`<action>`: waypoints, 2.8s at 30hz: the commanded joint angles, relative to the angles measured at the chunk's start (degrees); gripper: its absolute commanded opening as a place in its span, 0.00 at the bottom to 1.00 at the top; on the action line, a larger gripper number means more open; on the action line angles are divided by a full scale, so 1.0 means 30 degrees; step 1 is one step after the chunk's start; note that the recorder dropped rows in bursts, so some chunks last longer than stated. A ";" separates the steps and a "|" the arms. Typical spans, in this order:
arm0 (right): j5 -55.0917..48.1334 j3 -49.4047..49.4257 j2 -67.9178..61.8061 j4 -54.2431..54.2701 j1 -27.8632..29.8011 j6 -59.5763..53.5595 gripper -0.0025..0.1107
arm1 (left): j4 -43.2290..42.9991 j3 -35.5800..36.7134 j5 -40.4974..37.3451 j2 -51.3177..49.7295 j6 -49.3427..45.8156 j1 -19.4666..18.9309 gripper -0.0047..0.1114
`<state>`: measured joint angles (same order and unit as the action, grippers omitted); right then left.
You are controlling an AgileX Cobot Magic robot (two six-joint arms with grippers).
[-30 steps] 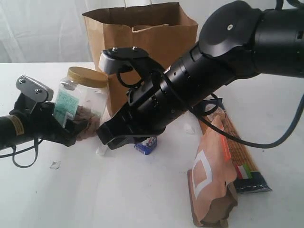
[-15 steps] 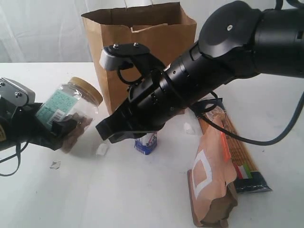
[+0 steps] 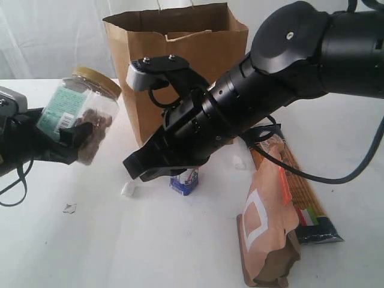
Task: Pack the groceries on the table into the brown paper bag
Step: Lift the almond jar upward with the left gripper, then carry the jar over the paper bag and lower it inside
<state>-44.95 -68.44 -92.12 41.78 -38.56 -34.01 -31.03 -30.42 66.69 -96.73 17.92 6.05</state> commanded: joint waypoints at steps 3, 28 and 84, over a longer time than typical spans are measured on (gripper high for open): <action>-0.0455 -0.0042 0.0180 -0.0147 0.0106 -0.0040 0.02 | 0.1476 -0.0109 0.1092 0.1666 0.0065 -0.0102 0.04; -0.0400 -0.0042 0.0180 -0.0182 0.0106 -0.0040 0.02 | 0.0655 -1.1871 0.1092 0.1507 1.2320 -0.0102 0.04; -0.0369 -0.0042 0.0180 -0.1005 0.0106 -0.0076 0.02 | -0.7291 -2.0970 0.1092 -0.7207 1.5943 0.2209 0.04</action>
<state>-45.95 -68.44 -92.12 39.00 -38.56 -34.01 -55.37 -92.61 67.26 -119.42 65.48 12.19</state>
